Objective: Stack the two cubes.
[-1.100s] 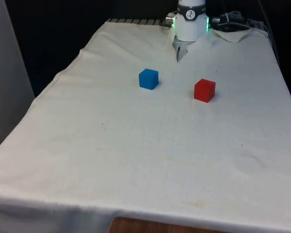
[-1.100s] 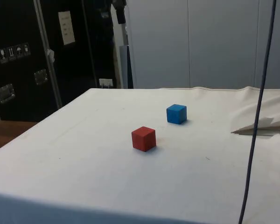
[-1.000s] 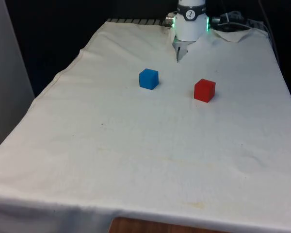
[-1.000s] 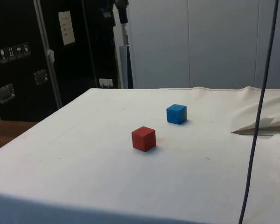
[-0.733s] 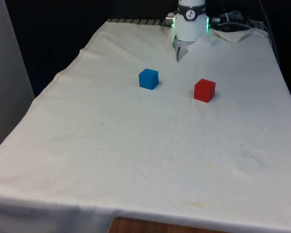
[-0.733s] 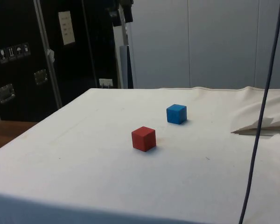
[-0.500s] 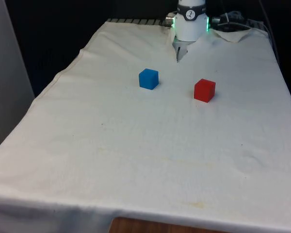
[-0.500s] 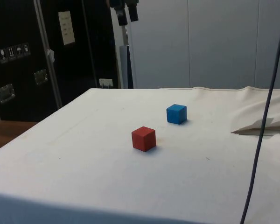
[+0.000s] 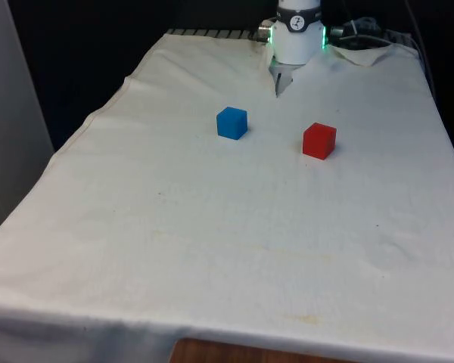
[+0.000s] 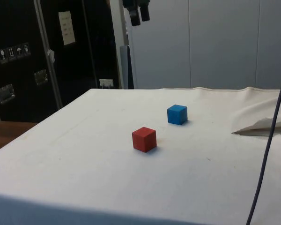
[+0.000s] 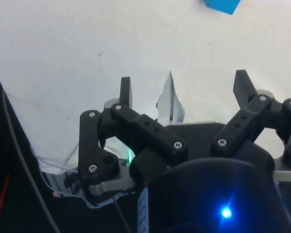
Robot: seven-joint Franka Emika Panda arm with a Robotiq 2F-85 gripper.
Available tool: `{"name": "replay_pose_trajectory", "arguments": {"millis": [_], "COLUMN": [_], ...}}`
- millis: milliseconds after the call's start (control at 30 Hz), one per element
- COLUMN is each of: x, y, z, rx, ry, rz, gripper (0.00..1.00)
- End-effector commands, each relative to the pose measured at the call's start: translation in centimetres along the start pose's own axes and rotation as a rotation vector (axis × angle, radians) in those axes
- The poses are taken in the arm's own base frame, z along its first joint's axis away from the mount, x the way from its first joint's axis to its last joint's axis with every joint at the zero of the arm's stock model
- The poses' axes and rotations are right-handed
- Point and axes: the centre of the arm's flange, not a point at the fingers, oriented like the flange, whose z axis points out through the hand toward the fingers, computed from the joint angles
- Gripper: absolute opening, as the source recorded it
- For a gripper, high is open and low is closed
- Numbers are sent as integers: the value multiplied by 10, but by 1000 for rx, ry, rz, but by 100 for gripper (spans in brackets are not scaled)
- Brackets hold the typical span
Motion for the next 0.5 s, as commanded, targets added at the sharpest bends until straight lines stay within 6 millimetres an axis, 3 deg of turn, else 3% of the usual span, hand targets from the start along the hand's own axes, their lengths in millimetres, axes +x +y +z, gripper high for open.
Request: {"name": "replay_pose_trajectory", "arguments": {"millis": [0,467], "x": [-4,-21], "y": [0,1], "z": [0,25], "rx": [-8,-29], "ry": [13,26], "rz": [5,46], "gripper": [100,100]}}
